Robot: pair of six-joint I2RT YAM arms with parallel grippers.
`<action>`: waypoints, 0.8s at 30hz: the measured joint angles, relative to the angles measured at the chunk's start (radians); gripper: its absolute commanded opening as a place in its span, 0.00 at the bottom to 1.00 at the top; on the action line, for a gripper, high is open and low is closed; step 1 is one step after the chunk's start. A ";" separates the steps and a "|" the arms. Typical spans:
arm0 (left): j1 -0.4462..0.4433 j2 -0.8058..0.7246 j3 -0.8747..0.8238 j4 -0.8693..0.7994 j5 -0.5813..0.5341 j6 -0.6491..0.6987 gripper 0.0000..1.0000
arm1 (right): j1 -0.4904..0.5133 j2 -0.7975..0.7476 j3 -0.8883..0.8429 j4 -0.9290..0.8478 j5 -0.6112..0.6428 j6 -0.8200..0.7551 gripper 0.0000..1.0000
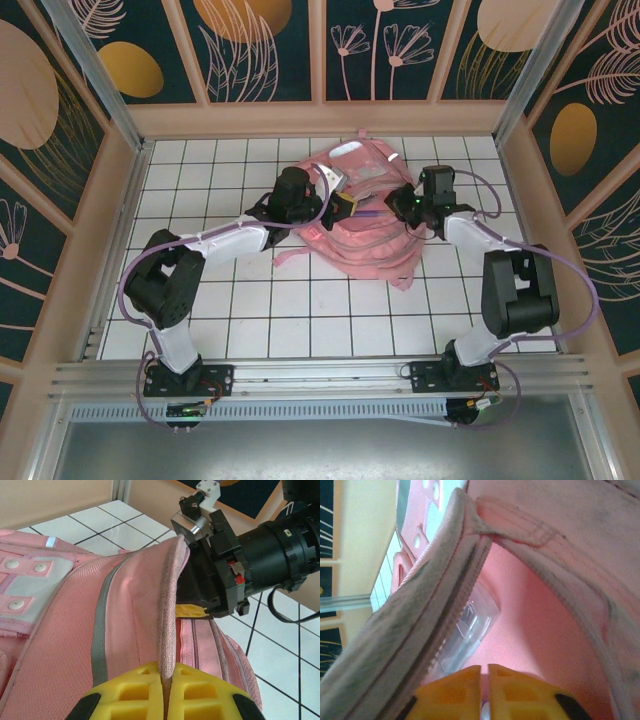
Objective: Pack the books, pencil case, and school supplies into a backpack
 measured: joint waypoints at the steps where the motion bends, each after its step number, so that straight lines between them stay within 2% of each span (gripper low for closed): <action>1: 0.000 0.000 0.000 0.000 0.008 0.011 0.20 | -0.002 0.003 0.001 0.002 0.000 -0.007 0.20; 6: -0.001 -0.001 0.066 -0.109 0.076 0.193 0.30 | -0.029 -0.045 -0.019 -0.027 0.014 -0.044 0.24; 12: 0.069 -0.002 0.209 -0.292 0.157 0.415 0.61 | -0.101 -0.253 -0.062 -0.166 0.045 -0.124 0.34; 15: 0.108 0.013 0.256 -0.322 0.154 0.505 0.62 | -0.124 -0.322 -0.074 -0.216 0.078 -0.158 0.40; 18: 0.111 0.123 0.380 -0.352 0.102 0.579 0.60 | -0.134 -0.328 -0.079 -0.249 0.087 -0.194 0.41; 22: 0.104 0.348 0.579 -0.415 0.021 0.623 0.57 | -0.133 -0.250 -0.079 -0.249 0.052 -0.241 0.28; 24: 0.103 0.423 0.608 -0.440 0.001 0.632 0.57 | -0.133 -0.186 -0.079 -0.233 0.019 -0.252 0.25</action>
